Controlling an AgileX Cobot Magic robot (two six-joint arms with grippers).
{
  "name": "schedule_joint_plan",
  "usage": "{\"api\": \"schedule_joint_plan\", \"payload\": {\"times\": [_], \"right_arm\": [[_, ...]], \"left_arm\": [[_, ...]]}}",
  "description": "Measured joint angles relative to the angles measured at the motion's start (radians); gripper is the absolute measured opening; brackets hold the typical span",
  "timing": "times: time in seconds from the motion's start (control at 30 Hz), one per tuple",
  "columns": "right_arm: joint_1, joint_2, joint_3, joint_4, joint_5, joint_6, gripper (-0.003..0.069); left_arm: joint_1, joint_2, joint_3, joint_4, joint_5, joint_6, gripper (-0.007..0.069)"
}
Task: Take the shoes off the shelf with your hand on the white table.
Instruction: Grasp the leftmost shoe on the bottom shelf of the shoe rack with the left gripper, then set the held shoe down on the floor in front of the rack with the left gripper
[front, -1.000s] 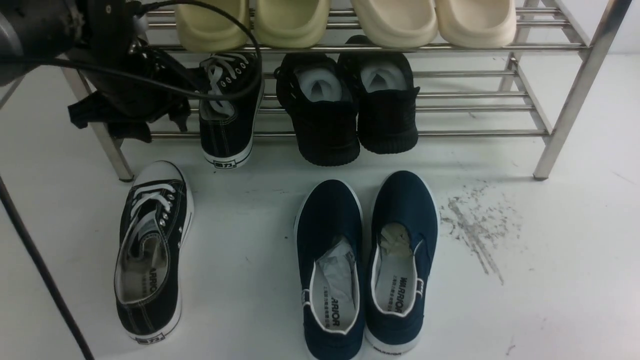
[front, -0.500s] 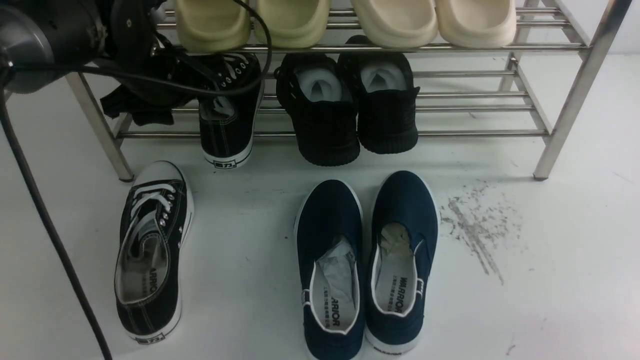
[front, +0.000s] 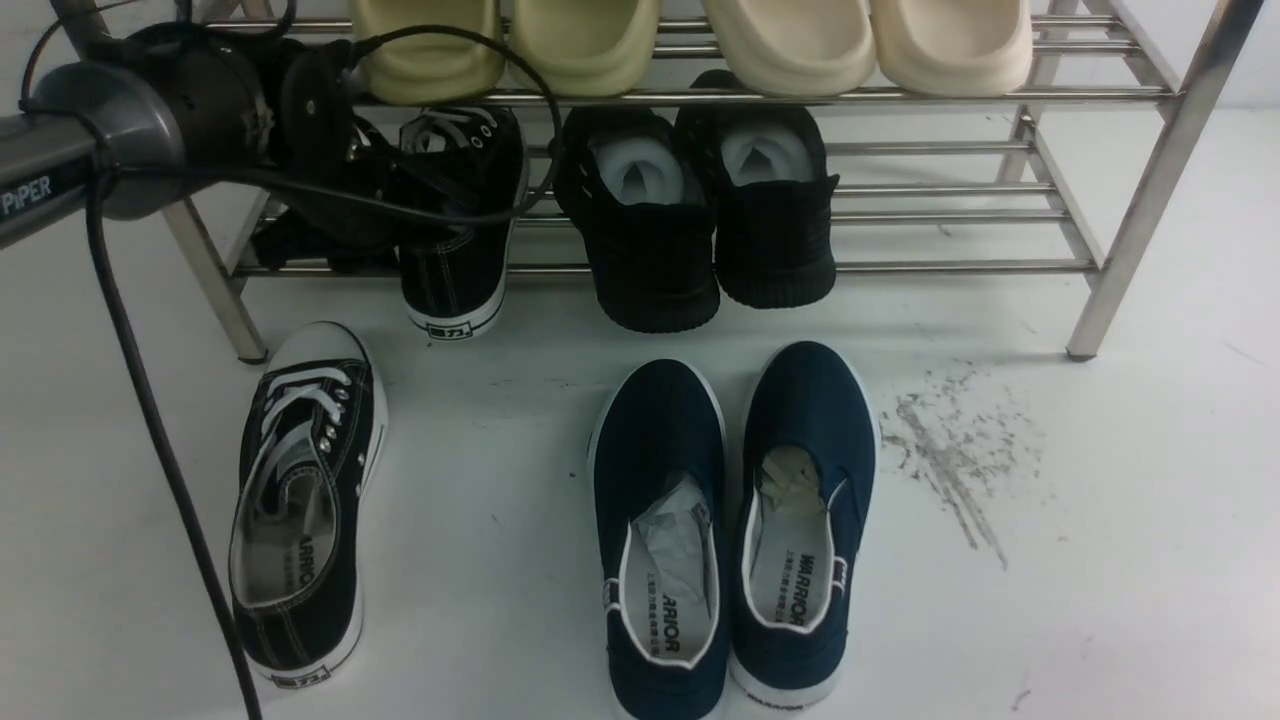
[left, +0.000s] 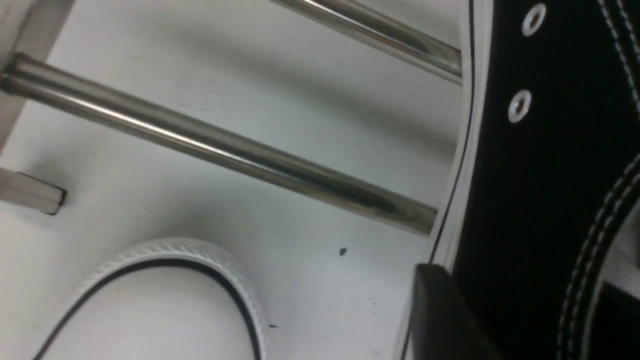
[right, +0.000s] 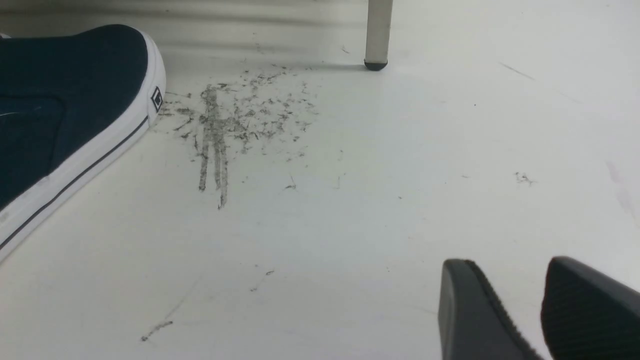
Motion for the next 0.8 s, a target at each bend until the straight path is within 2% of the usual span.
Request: {"api": "schedule_joint_plan", "payload": {"times": [0.07,0.17,0.6,0.73,0.8], "right_arm": [[0.000,0.000,0.000,0.000,0.000,0.000,0.0240],[0.000,0.000,0.000,0.000,0.000,0.000,0.0240],[0.000,0.000,0.000,0.000,0.000,0.000,0.0240],[0.000,0.000,0.000,0.000,0.000,0.000,0.0240],[0.000,0.000,0.000,0.000,0.000,0.000,0.0240]], "left_arm": [[0.000,-0.001,0.000,0.007,0.012,-0.004,0.0092],[0.001,-0.017,0.000,0.015,0.055,-0.004,0.0022],[-0.004,-0.226,0.005,0.006,0.458,-0.004,0.0016],[-0.048,-0.276,0.013,0.042,0.556,0.003,0.0016],[-0.119,-0.304,0.046,0.070,0.574,-0.005,0.0016]]}}
